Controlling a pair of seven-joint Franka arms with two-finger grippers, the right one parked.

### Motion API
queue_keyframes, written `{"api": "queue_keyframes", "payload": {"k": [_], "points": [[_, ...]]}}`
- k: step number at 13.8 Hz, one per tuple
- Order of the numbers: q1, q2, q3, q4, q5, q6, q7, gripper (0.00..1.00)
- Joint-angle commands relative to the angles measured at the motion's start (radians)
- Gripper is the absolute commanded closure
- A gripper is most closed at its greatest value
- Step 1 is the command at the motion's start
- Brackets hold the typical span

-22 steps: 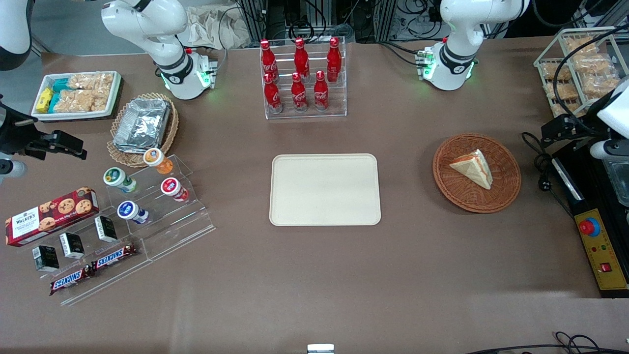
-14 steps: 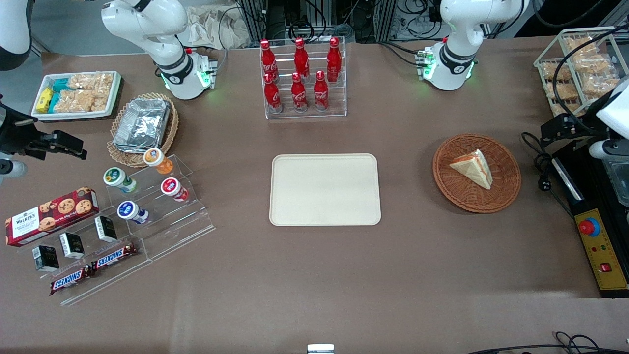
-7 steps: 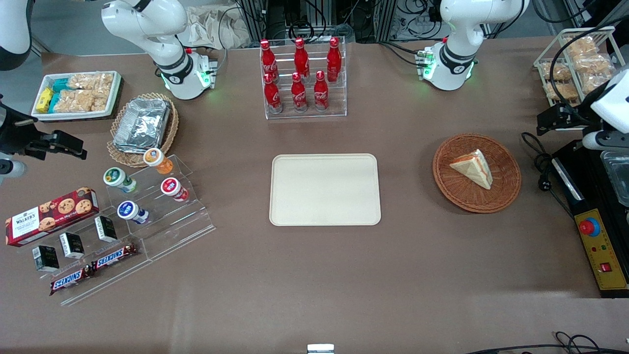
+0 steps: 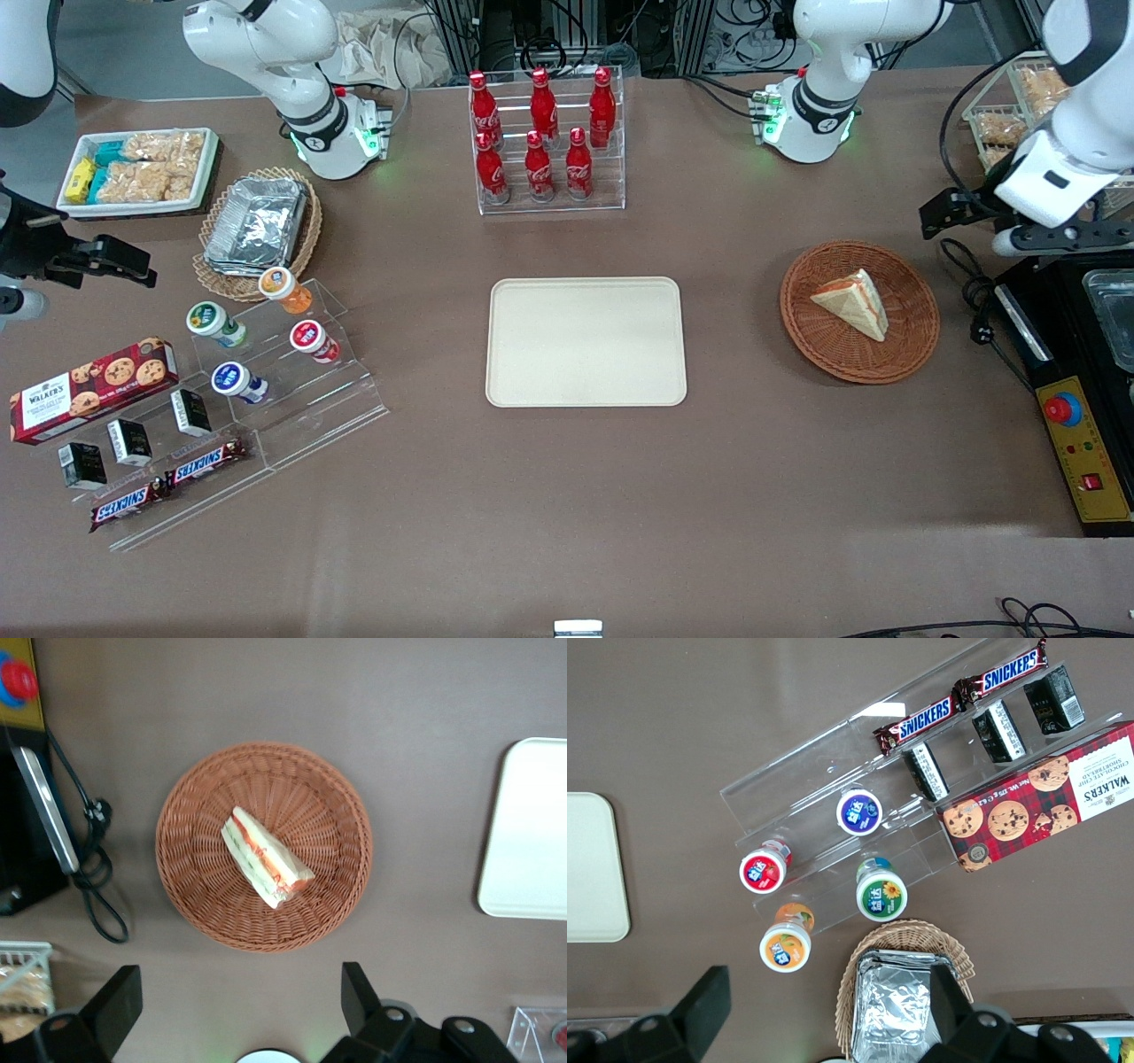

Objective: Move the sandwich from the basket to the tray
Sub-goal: 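Move the open left gripper over the sandwich in the wicker basket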

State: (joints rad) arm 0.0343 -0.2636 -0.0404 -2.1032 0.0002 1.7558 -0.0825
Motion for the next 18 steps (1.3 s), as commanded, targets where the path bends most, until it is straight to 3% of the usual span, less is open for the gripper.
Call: {"api": "queue_keyframes", "payload": {"k": [1, 8, 13, 18], "points": [[0.009, -0.049, -0.001, -0.106, -0.006, 0.054, -0.088, 0.0], [0.013, 0.021, 0.008, -0.19, -0.061, 0.135, -0.35, 0.0], [0.013, 0.121, 0.034, -0.244, -0.153, 0.276, -0.575, 0.0], [0.013, 0.228, 0.097, -0.308, -0.271, 0.407, -0.603, 0.0]]}}
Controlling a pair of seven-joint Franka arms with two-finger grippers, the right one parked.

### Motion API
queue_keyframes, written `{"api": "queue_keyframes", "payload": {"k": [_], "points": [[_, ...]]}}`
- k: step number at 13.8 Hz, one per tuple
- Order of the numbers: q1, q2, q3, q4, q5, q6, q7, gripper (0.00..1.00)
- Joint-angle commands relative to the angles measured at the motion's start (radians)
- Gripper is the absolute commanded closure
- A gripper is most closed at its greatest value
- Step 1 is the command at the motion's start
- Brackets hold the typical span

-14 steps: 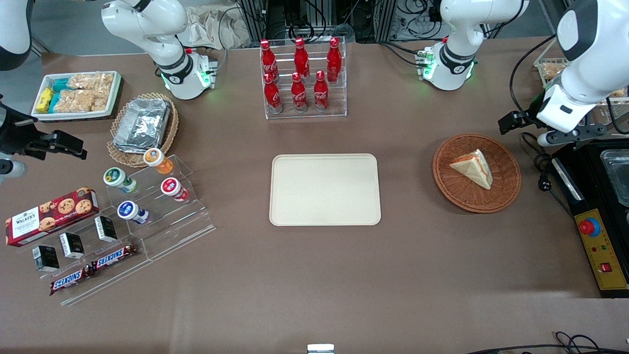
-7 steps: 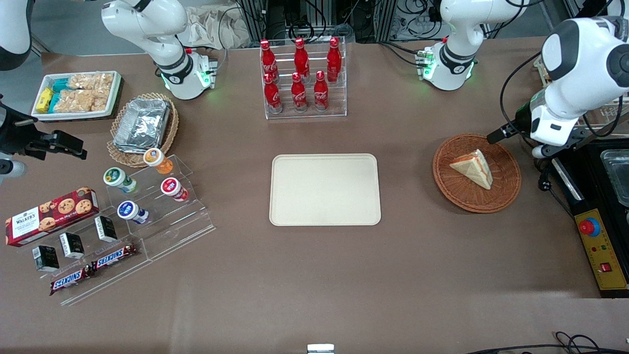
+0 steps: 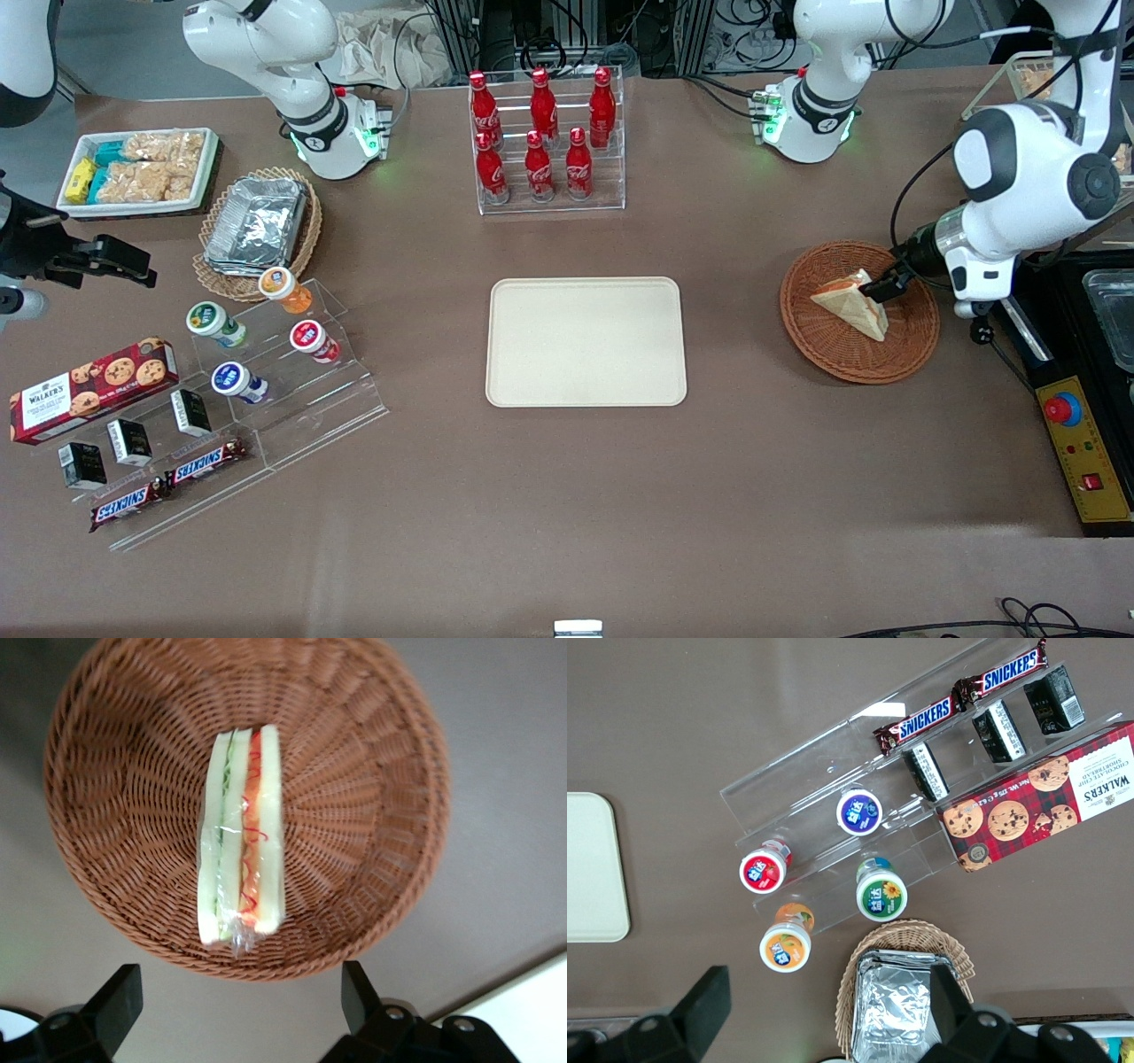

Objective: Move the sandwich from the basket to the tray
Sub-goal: 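Lower the left gripper and close it on the wrapped sandwich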

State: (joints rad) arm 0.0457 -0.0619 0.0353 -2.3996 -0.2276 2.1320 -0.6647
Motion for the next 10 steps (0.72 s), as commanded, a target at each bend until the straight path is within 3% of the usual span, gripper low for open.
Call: {"api": "queue_keyframes", "payload": {"k": [1, 6, 10], "points": [[0.002, 0.045, 0.025, -0.013, -0.056, 0.037, -0.021, 0.0], [0.002, 0.135, 0.026, -0.039, -0.151, 0.13, -0.019, 0.0], [-0.001, 0.221, 0.025, -0.059, -0.16, 0.227, -0.016, 0.0]]}}
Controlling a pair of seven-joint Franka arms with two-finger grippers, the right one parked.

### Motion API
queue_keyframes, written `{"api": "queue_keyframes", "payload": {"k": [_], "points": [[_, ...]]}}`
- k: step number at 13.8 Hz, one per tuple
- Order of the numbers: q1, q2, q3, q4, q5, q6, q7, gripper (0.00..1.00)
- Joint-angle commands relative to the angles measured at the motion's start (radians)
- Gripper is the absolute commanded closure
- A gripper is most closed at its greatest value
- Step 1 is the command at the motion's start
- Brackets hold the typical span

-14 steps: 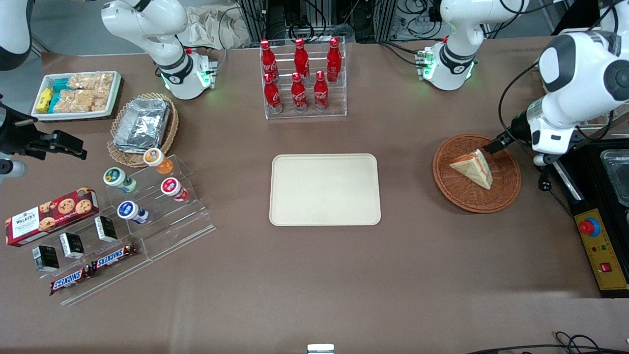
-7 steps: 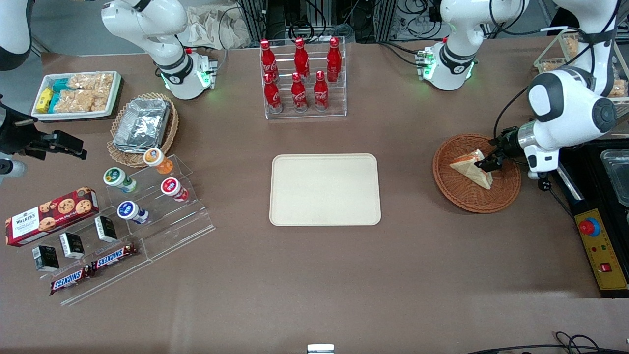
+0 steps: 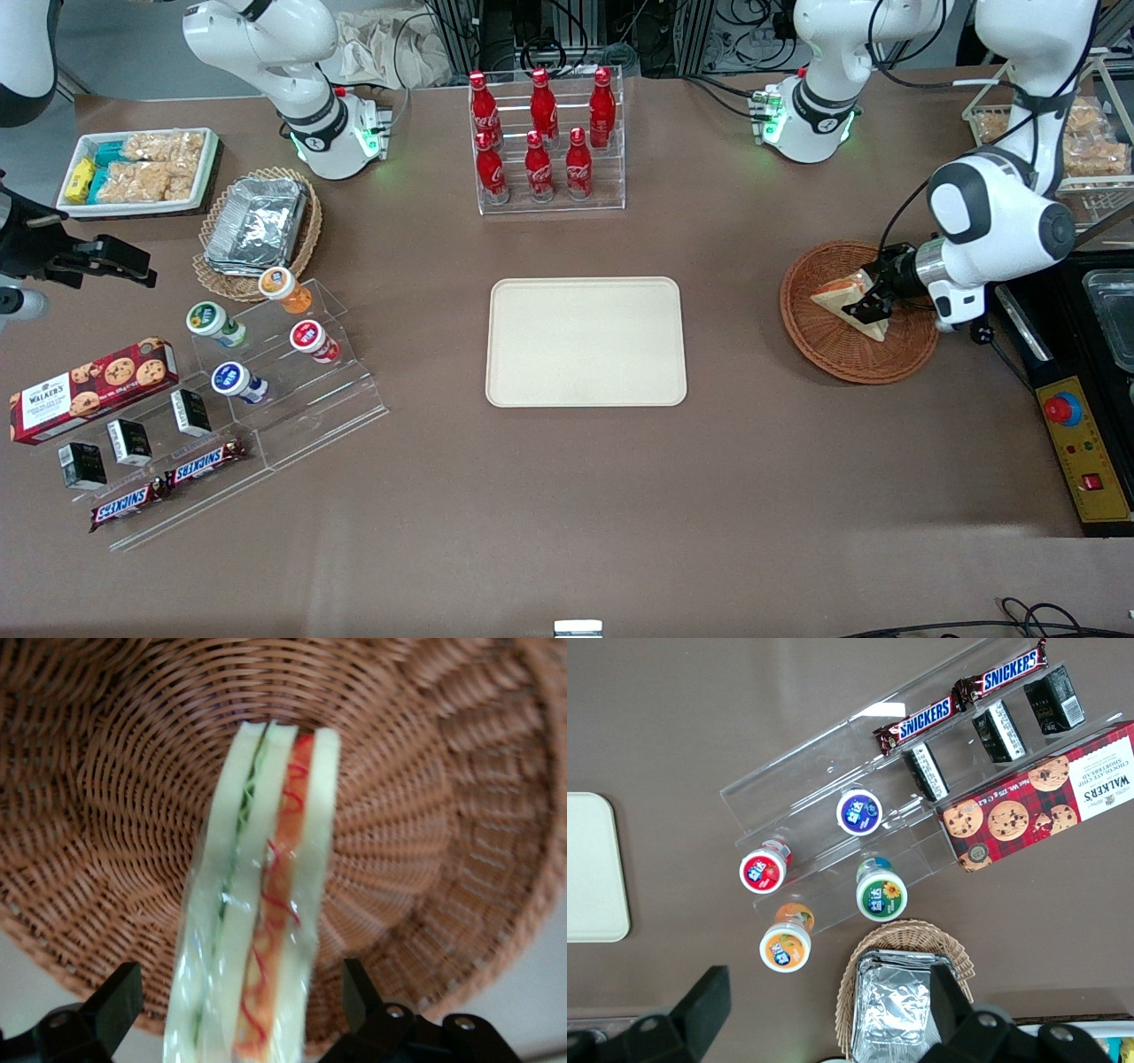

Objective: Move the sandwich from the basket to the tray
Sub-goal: 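Lower the left gripper and close it on the wrapped sandwich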

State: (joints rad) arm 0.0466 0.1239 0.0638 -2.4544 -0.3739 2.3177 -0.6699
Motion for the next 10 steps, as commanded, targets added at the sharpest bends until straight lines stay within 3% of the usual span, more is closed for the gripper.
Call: {"api": "queue_keyframes", "payload": {"k": [1, 3, 4, 6, 7, 8, 10], "points": [[-0.002, 0.049, -0.004, -0.005, -0.014, 0.043, -0.011, 0.0], [-0.002, 0.056, -0.004, -0.005, -0.014, 0.045, -0.01, 0.03], [-0.002, 0.054, -0.004, -0.005, -0.014, 0.043, -0.011, 0.09], [-0.002, 0.054, -0.004, 0.002, -0.014, 0.04, -0.011, 0.32], [-0.002, 0.053, -0.006, 0.006, -0.014, 0.032, -0.005, 0.55], [-0.002, 0.048, -0.004, 0.008, -0.014, 0.028, 0.007, 0.69], [-0.002, 0.039, -0.006, 0.012, -0.014, 0.014, 0.009, 0.72]]}}
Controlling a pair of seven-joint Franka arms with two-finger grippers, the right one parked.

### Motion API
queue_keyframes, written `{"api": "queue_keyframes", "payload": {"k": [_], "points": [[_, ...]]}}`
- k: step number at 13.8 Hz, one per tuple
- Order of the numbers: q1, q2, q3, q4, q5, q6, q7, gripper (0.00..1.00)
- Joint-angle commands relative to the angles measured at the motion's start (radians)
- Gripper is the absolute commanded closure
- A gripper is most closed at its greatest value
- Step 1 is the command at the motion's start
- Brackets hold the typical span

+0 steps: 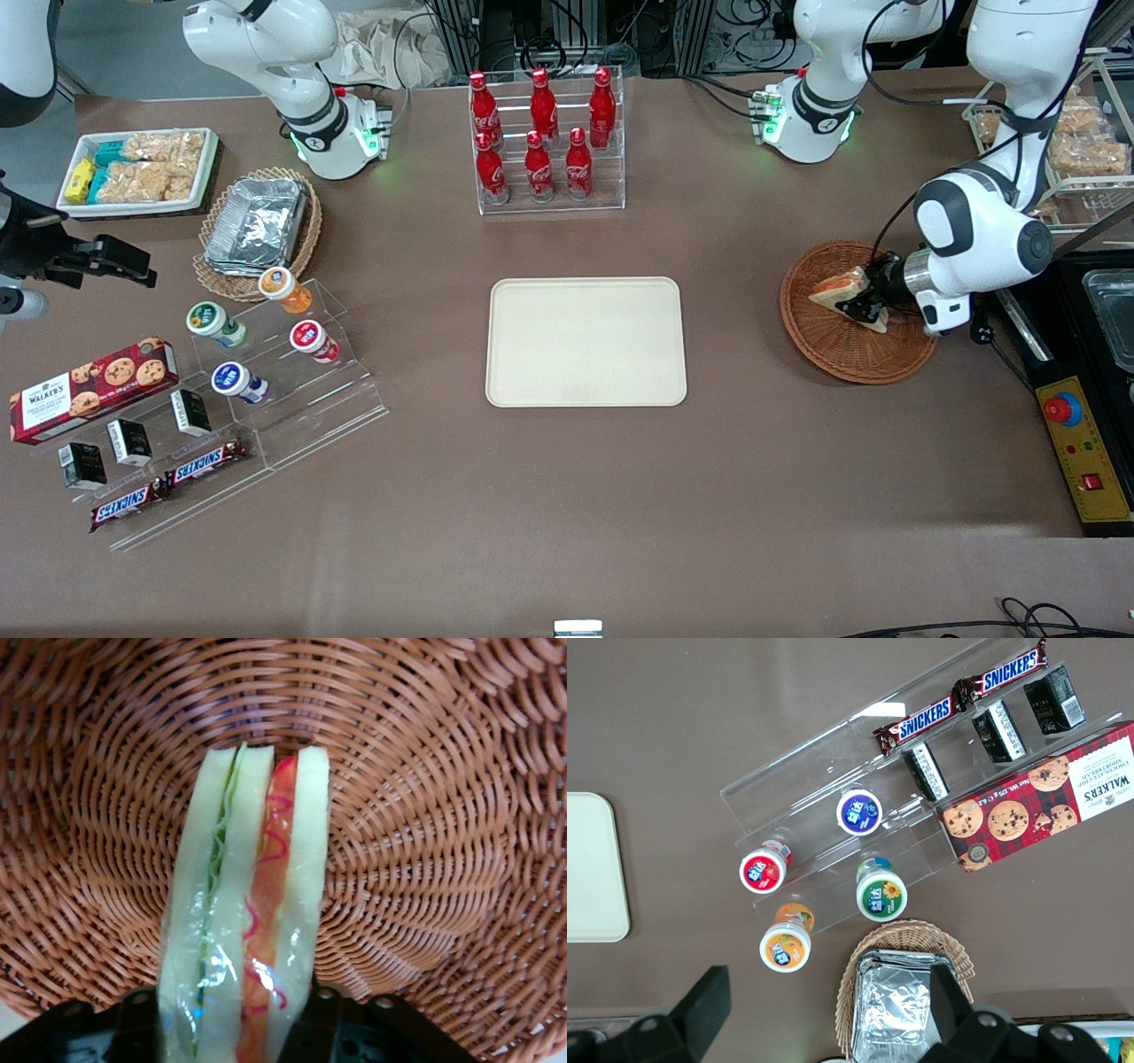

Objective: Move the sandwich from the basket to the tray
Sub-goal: 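Lower the left gripper and close it on the wrapped sandwich, then lift the sandwich out of the basket with the left gripper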

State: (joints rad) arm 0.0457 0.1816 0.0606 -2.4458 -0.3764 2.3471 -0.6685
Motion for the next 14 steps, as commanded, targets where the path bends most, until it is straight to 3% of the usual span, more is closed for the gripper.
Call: {"api": "queue_keyframes", "payload": {"k": [1, 6, 8, 14], "points": [[-0.001, -0.027, -0.002, 0.01, -0.01, -0.032, 0.01, 0.72], [-0.001, -0.114, 0.001, 0.054, 0.04, -0.156, 0.018, 0.71], [-0.001, -0.14, 0.001, 0.095, 0.112, -0.228, 0.017, 0.71], [-0.012, -0.157, -0.007, 0.374, 0.205, -0.57, 0.015, 0.71]]}}
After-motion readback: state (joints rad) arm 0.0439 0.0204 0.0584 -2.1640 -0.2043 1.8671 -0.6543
